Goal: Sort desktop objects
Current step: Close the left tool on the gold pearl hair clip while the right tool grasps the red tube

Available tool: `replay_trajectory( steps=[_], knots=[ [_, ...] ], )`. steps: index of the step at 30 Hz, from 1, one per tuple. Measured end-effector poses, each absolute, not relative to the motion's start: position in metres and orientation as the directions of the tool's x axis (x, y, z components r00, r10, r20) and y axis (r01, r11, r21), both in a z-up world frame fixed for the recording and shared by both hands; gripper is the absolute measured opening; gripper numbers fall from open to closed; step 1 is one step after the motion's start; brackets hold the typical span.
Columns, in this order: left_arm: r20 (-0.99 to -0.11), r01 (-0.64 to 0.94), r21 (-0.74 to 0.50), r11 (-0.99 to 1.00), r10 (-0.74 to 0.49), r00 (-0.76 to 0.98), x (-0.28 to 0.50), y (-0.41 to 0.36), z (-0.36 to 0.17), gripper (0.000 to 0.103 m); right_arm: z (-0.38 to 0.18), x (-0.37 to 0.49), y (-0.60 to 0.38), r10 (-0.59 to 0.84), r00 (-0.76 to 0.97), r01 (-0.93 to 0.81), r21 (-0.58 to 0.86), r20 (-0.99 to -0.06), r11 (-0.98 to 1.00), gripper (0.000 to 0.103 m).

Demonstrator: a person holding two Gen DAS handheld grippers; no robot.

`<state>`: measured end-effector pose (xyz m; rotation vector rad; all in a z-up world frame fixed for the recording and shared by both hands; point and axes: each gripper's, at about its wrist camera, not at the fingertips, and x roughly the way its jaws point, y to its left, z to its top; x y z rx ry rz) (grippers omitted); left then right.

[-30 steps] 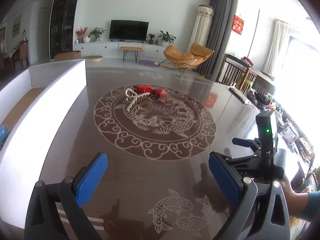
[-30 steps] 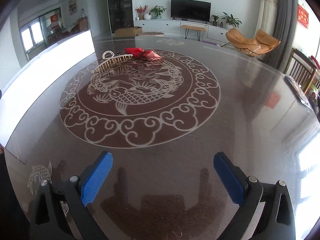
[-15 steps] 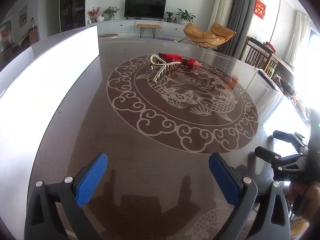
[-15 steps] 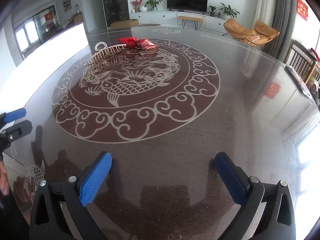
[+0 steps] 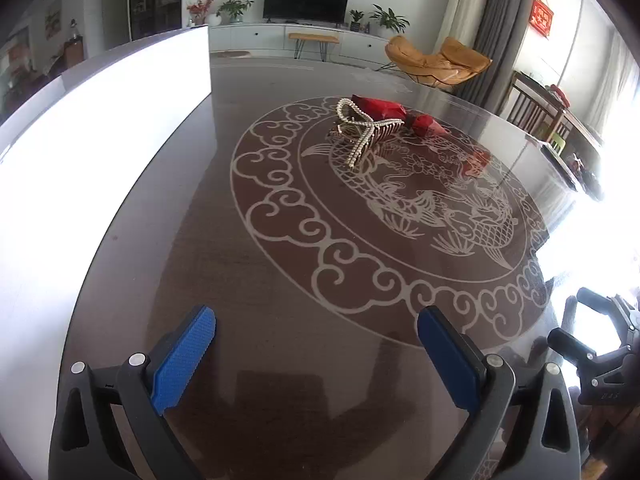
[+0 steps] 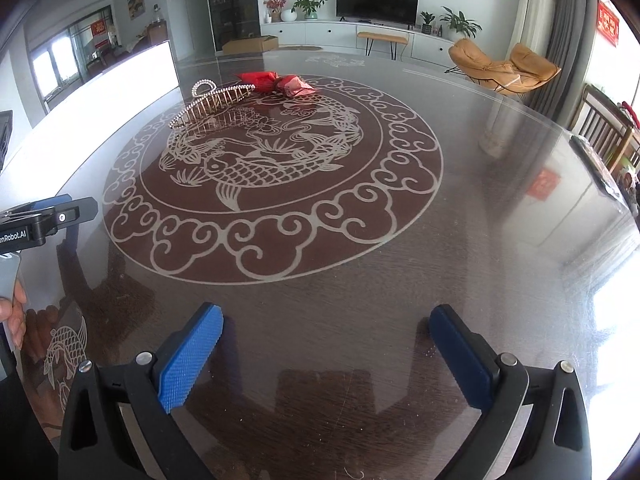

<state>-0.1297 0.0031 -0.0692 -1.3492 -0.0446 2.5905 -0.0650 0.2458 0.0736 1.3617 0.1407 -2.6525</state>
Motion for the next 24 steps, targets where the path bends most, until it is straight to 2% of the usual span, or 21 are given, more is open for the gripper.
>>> replay_trajectory(
  steps=[4, 13, 19, 20, 21, 24],
  knots=[
    [-0.826, -0.279, -0.143, -0.95, 0.27, -0.494, -0.168, 0.023, -0.066, 0.103, 0.074, -0.065, 0.246, -0.096, -0.574, 0.181, -0.012, -0.813, -0.983, 0.103],
    [-0.858, -0.428, -0.021, -0.904, 0.236, -0.457, -0.262, 0.072, -0.069, 0.103, 0.074, -0.065, 0.246, -0.096, -0.574, 0.181, -0.012, -0.813, -0.983, 0.103],
    [-0.836, -0.423, -0.005, -0.906, 0.236, -0.495, -0.297, 0.087, -0.069, 0.101, 0.074, -0.065, 0.246, -0.096, -0.574, 0.181, -0.012, -0.813, -0.983, 0.103],
    [-0.827, -0.408, -0.006, -0.913, 0.234, -0.511, -0.299, 0.085, -0.067, 0.087, 0.074, -0.065, 0.246, -0.096, -0.574, 0.181, -0.012, -0.813, -0.983, 0.103],
    [-0.814, -0.386, 0.002, -0.922, 0.223, -0.536, -0.3, 0.082, -0.064, 0.063, 0.073, -0.065, 0.246, -0.096, -0.574, 0.181, -0.012, -0.813, -0.983, 0.103],
    [-0.798, -0.324, -0.038, -0.945, 0.224, -0.559, -0.301, 0.069, -0.06, 0.052, 0.074, -0.065, 0.246, -0.096, -0.574, 0.181, -0.012, -0.813, -0.983, 0.103]
  ],
)
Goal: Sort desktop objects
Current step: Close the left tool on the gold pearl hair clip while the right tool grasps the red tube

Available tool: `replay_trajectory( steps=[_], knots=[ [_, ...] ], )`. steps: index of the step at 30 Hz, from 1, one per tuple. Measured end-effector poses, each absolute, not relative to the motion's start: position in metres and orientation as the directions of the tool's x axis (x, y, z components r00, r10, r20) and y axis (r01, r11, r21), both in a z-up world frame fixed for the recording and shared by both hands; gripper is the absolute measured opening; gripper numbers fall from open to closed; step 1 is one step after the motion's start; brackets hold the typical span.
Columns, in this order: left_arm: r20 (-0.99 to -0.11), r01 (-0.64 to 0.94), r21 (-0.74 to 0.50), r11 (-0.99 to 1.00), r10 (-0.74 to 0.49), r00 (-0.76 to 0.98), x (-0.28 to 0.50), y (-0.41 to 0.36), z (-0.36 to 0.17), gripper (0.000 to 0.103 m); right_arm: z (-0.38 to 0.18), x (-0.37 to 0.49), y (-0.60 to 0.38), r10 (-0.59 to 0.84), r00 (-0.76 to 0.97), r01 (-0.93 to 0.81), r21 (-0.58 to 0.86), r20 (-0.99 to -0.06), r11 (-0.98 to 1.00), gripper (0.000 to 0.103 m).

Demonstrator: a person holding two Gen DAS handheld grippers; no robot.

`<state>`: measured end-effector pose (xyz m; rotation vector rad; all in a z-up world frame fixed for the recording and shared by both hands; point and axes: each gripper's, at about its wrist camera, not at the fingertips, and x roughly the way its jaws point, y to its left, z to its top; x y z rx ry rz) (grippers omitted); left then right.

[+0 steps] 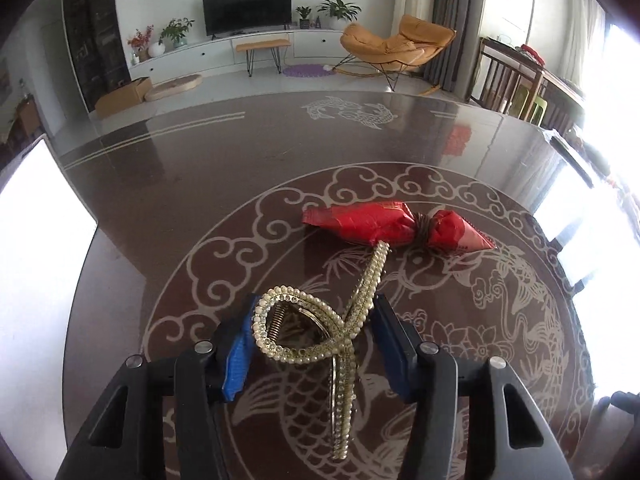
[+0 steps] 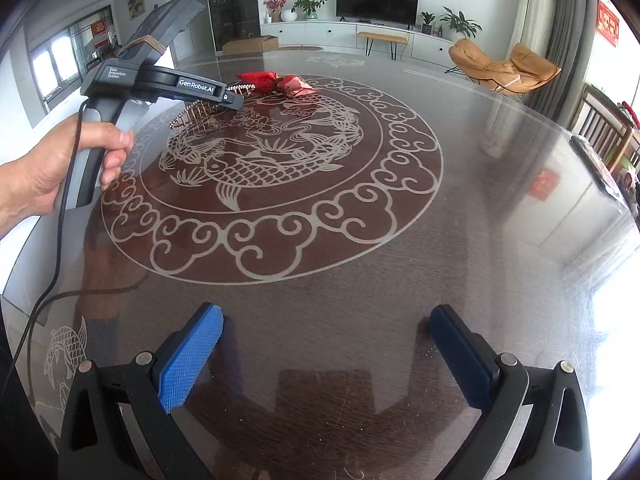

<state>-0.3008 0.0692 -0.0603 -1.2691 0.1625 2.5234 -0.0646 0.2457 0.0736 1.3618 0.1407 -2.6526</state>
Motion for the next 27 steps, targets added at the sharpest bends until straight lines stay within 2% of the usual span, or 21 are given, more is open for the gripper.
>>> replay_trajectory(
  steps=[5, 7, 8, 11, 13, 15, 17, 18, 20, 21, 23, 24, 27],
  knots=[
    [-0.783, -0.289, -0.083, -0.954, 0.242, -0.573, -0.266, 0.037, -0.058, 0.048, 0.075, -0.067, 0.246, -0.118, -0.574, 0.189, 0.009, -0.81, -0.982, 0.103],
    [-0.784, -0.286, -0.084, -0.955, 0.24, -0.572, -0.245, 0.02, -0.059, 0.048, 0.083, -0.077, 0.246, -0.248, -0.562, 0.279, 0.102, -0.789, -0.955, 0.103],
    [-0.783, -0.282, -0.089, -0.955, 0.242, -0.573, -0.232, 0.013, -0.059, 0.047, 0.089, -0.09, 0.241, -0.259, -0.565, 0.317, 0.084, -0.783, -0.945, 0.103],
    [-0.778, -0.265, -0.112, -0.958, 0.25, -0.576, -0.198, -0.008, -0.06, 0.044, 0.115, -0.157, 0.217, -0.255, -0.608, 0.413, -0.025, -0.752, -0.911, 0.103],
    [-0.774, -0.251, -0.139, -0.958, 0.263, -0.576, -0.181, -0.02, -0.059, 0.042, 0.128, -0.216, 0.203, -0.322, -0.598, 0.484, -0.01, -0.734, -0.875, 0.103],
    [-0.769, -0.244, -0.147, -0.959, 0.266, -0.582, -0.165, -0.026, -0.06, 0.042, 0.125, -0.277, 0.188, -0.379, -0.507, 0.544, 0.054, -0.774, -0.837, 0.102],
    [-0.763, -0.247, -0.142, -0.959, 0.264, -0.59, -0.152, -0.03, -0.062, 0.042, 0.113, -0.321, 0.171, -0.365, -0.429, 0.565, 0.069, -0.826, -0.822, 0.097],
    [-0.761, -0.248, -0.15, -0.957, 0.271, -0.589, -0.149, -0.031, -0.062, 0.042, 0.106, -0.334, 0.161, -0.354, -0.395, 0.58, 0.068, -0.848, -0.812, 0.093],
    [-0.758, -0.249, -0.169, -0.954, 0.288, -0.585, -0.145, -0.027, -0.063, 0.042, 0.094, -0.345, 0.144, -0.312, -0.365, 0.611, 0.027, -0.877, -0.791, 0.078],
    [-0.756, -0.25, -0.178, -0.952, 0.295, -0.584, -0.142, -0.03, -0.064, 0.042, 0.089, -0.345, 0.136, -0.315, -0.341, 0.634, 0.031, -0.886, -0.773, 0.061],
    [-0.751, -0.259, -0.191, -0.947, 0.31, -0.582, -0.142, -0.029, -0.064, 0.042, 0.085, -0.338, 0.127, -0.304, -0.347, 0.648, 0.008, -0.887, -0.762, 0.039],
    [-0.747, -0.262, -0.197, -0.945, 0.317, -0.584, -0.141, -0.031, -0.065, 0.042, 0.086, -0.333, 0.126, -0.311, -0.35, 0.645, 0.013, -0.883, -0.764, 0.018],
    [-0.745, -0.253, -0.218, -0.942, 0.328, -0.581, -0.139, -0.032, -0.066, 0.043, 0.091, -0.306, 0.132, -0.329, -0.362, 0.605, 0.049, -0.872, -0.795, 0.018]
  ],
)
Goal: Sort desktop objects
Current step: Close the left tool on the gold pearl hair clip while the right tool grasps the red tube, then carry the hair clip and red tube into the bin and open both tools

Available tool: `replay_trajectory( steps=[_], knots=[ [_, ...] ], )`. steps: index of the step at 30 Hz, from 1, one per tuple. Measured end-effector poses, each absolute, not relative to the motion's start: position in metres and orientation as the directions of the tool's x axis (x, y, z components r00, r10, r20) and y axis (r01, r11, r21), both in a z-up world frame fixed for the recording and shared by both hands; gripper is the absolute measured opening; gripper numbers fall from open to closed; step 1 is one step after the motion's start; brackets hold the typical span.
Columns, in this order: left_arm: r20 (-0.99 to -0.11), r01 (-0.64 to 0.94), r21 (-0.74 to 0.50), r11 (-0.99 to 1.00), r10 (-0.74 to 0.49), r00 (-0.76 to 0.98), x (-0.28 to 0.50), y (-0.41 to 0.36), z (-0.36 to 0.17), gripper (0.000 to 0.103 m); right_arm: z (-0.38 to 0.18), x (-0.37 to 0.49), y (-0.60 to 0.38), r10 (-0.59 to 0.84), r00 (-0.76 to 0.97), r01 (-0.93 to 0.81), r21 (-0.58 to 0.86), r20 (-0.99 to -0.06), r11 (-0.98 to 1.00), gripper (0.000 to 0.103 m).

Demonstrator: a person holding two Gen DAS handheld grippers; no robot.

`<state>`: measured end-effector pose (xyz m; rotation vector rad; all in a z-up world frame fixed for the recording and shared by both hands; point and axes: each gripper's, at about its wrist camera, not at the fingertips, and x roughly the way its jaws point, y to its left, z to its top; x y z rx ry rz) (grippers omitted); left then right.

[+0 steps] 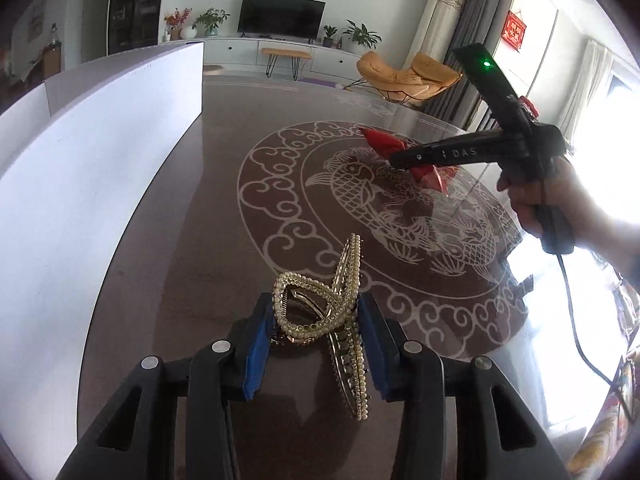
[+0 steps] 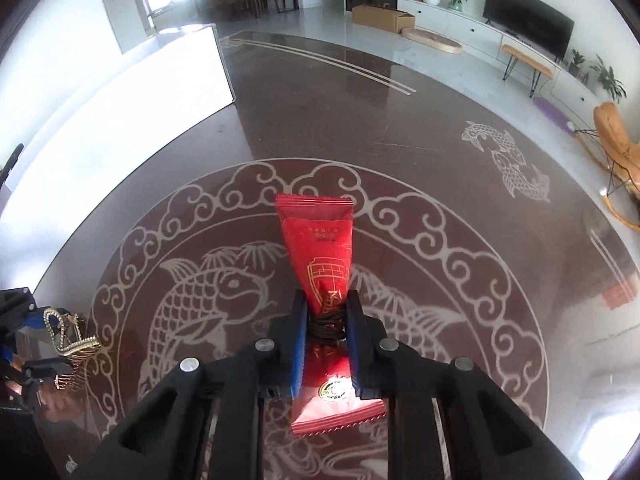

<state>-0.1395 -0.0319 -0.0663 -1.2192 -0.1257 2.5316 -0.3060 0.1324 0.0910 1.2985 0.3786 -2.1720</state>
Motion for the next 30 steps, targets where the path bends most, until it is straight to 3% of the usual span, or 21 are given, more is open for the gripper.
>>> replay_trajectory(
  steps=[6, 11, 17, 21, 25, 30],
  knots=[
    [-0.778, -0.287, -0.166, -0.943, 0.304, -0.55, -0.145, -0.021, -0.065, 0.043, 0.107, -0.232, 0.162, -0.414, -0.374, 0.535, 0.172, -0.83, -0.827, 0.018],
    [-0.784, -0.279, -0.206, -0.938, 0.329, -0.526, -0.145, -0.026, -0.064, 0.043, 0.122, -0.182, 0.183, -0.457, -0.391, 0.513, 0.223, -0.799, -0.829, 0.018],
    [-0.8, -0.328, -0.082, -0.941, 0.258, -0.541, -0.137, -0.009, -0.066, 0.053, 0.138, -0.15, 0.191, -0.477, -0.404, 0.517, 0.236, -0.78, -0.823, 0.018],
    [-0.79, -0.317, -0.024, -0.948, 0.212, -0.576, -0.133, -0.007, -0.067, 0.043, 0.147, -0.14, 0.192, -0.479, -0.415, 0.52, 0.23, -0.774, -0.822, 0.018],
    [-0.744, -0.256, -0.107, -0.961, 0.248, -0.62, -0.118, -0.025, -0.056, 0.043, 0.161, -0.134, 0.193, -0.475, -0.433, 0.512, 0.225, -0.766, -0.829, 0.018],
    [-0.6, -0.189, -0.262, -0.946, 0.313, -0.736, -0.075, -0.065, 0.008, 0.043, 0.196, -0.133, 0.182, -0.486, -0.474, 0.535, 0.198, -0.735, -0.821, 0.018]
  ],
)
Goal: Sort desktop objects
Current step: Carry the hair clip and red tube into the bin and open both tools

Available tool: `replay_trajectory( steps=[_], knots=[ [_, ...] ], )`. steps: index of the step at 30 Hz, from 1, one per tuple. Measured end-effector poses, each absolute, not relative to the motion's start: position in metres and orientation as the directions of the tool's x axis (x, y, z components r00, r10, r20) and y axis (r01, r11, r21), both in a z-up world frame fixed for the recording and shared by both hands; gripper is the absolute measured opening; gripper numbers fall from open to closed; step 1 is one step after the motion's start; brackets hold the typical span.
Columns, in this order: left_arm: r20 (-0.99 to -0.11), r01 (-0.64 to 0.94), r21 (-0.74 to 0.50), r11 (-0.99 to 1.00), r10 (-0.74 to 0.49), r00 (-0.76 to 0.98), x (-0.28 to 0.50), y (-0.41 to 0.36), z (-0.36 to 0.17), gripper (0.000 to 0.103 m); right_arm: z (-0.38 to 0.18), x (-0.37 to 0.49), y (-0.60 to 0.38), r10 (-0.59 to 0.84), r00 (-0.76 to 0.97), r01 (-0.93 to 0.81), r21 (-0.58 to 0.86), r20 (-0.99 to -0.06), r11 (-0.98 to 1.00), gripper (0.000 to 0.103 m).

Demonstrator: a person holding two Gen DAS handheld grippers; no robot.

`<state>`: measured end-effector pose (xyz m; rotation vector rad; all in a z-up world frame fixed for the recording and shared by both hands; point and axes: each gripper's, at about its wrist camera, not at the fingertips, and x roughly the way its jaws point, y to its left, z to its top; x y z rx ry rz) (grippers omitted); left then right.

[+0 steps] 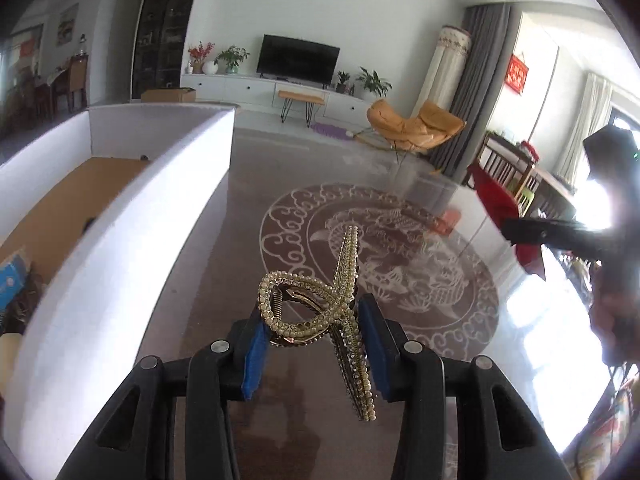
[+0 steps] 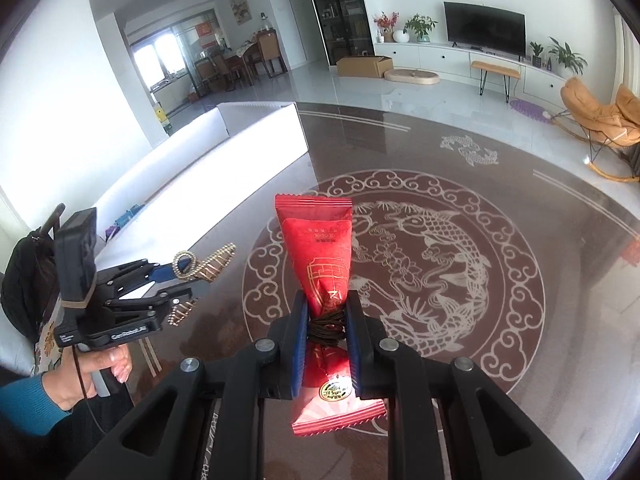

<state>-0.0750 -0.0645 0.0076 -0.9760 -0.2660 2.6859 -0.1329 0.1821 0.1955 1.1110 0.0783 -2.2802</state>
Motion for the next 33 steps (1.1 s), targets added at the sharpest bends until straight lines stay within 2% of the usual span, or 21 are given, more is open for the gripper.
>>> replay_trajectory(
  steps=[4, 8, 13, 20, 21, 22, 24, 26, 27, 30, 31, 32, 33],
  knots=[
    [-0.507, -0.143, -0.306, -0.941, 0.289, -0.812, -0.049, -0.113, 0.064, 0.043, 0.228, -0.143, 0.138, -0.525, -0.476, 0.598, 0.178, -0.706, -0.782, 0.018],
    [-0.514, -0.032, -0.279, -0.96, 0.177, -0.839, -0.042, -0.178, 0.088, 0.043, 0.256, -0.154, 0.057, -0.611, -0.426, 0.689, 0.199, -0.667, -0.697, 0.018],
    [-0.619, 0.175, -0.279, -0.944, 0.038, -0.784, -0.051, -0.268, 0.073, 0.043, 0.253, -0.172, -0.077, -0.671, -0.289, 0.764, 0.257, -0.683, -0.591, 0.018],
    [-0.77, 0.279, -0.244, -0.929, 0.011, -0.637, -0.069, -0.304, 0.024, 0.044, 0.172, -0.205, -0.208, -0.553, -0.131, 0.741, 0.289, -0.823, -0.606, 0.019],
    [-0.778, 0.292, -0.238, -0.926, 0.002, -0.628, -0.07, -0.305, 0.02, 0.049, 0.161, -0.21, -0.215, -0.533, -0.104, 0.726, 0.302, -0.84, -0.618, 0.024],
    [-0.782, 0.303, -0.234, -0.924, -0.007, -0.624, -0.071, -0.306, 0.018, 0.054, 0.152, -0.214, -0.221, -0.514, -0.081, 0.707, 0.314, -0.854, -0.633, 0.038],
    [-0.765, 0.31, -0.24, -0.92, -0.017, -0.644, -0.065, -0.307, 0.02, 0.074, 0.143, -0.219, -0.22, -0.503, -0.077, 0.678, 0.325, -0.861, -0.66, 0.056],
    [-0.73, 0.314, -0.226, -0.922, -0.053, -0.681, -0.054, -0.304, 0.028, 0.081, 0.149, -0.219, -0.21, -0.525, -0.123, 0.671, 0.319, -0.842, -0.67, 0.06],
    [-0.717, 0.325, -0.212, -0.922, -0.079, -0.692, -0.05, -0.303, 0.031, 0.086, 0.154, -0.218, -0.203, -0.537, -0.139, 0.67, 0.32, -0.832, -0.669, 0.066],
    [-0.663, 0.34, -0.237, -0.91, -0.105, -0.741, -0.038, -0.299, 0.043, 0.089, 0.18, -0.21, -0.179, -0.541, -0.231, 0.672, 0.269, -0.809, -0.69, 0.081],
    [-0.656, 0.339, -0.257, -0.905, -0.095, -0.749, -0.036, -0.298, 0.046, 0.092, 0.19, -0.206, -0.171, -0.544, -0.261, 0.68, 0.248, -0.797, -0.69, 0.086],
    [-0.671, 0.34, -0.259, -0.904, -0.085, -0.737, -0.037, -0.295, 0.048, 0.103, 0.199, -0.201, -0.164, -0.547, -0.287, 0.688, 0.228, -0.786, -0.689, 0.089],
    [-0.692, 0.35, -0.241, -0.905, -0.093, -0.716, -0.038, -0.29, 0.051, 0.103, 0.208, -0.194, -0.157, -0.55, -0.305, 0.695, 0.212, -0.778, -0.686, 0.097]
  ],
)
